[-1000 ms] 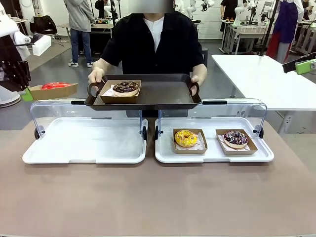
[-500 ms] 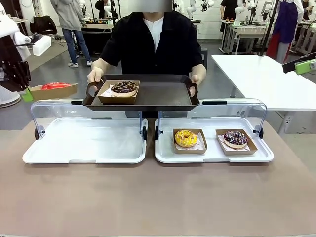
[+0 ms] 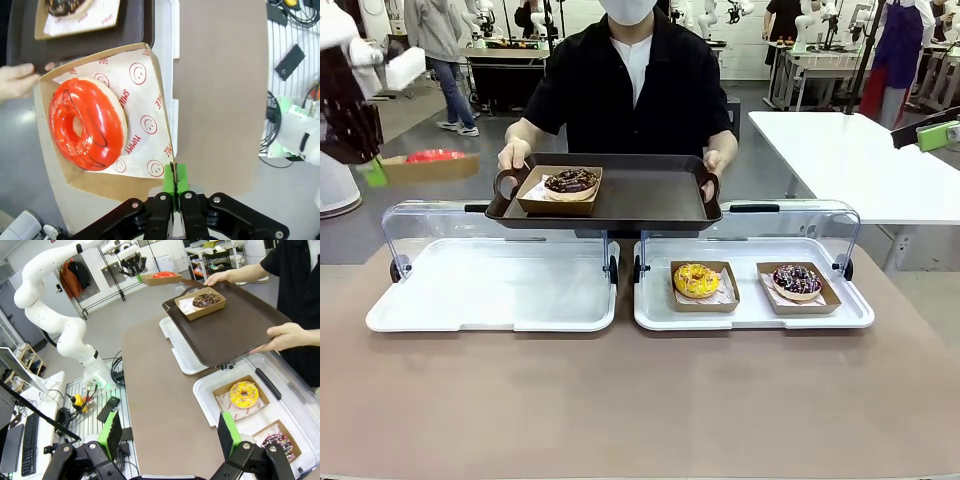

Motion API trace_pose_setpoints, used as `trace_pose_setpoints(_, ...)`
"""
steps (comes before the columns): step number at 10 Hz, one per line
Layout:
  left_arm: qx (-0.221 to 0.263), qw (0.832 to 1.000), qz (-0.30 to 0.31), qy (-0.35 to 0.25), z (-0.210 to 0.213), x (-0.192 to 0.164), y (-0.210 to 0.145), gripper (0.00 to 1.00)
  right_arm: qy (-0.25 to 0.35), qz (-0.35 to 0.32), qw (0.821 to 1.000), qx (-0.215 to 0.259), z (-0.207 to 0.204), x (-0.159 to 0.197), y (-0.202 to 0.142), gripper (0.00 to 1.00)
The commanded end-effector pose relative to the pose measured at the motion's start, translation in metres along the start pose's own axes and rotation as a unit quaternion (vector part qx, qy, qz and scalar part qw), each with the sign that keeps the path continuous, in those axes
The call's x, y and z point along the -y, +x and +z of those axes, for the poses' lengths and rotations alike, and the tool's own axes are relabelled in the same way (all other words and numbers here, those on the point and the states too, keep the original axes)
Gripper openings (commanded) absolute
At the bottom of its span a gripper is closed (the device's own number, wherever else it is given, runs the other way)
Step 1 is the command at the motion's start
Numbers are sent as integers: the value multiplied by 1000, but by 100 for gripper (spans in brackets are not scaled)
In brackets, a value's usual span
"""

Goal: Provide the desired donut to the person.
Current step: Place the picked Paper togo box onto the Handle tray extended by the person.

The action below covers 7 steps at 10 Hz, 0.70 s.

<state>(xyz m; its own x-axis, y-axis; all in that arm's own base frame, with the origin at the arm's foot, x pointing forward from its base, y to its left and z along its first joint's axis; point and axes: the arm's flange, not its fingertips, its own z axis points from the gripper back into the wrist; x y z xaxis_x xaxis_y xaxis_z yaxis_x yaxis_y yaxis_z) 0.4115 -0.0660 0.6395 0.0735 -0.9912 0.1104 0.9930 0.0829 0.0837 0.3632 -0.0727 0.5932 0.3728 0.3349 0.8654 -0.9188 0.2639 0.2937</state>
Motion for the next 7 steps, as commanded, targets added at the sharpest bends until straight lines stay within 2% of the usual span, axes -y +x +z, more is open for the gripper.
trace_pose_setpoints(1,-13,1000,-6,-6,37,-12,39,1,4,6,1000,7,-1,0,2,100)
trace_pose_setpoints(4,-27,999,-43,14,52,-14,113,1,4,6,1000,7,-1,0,2,100)
trace_pose_setpoints(5,-30,997,-63,27,41,-10,144,1,4,6,1000,7,-1,0,2,100)
trace_pose_setpoints(7,1,994,-101,47,32,-13,180,1,4,6,1000,7,-1,0,2,100)
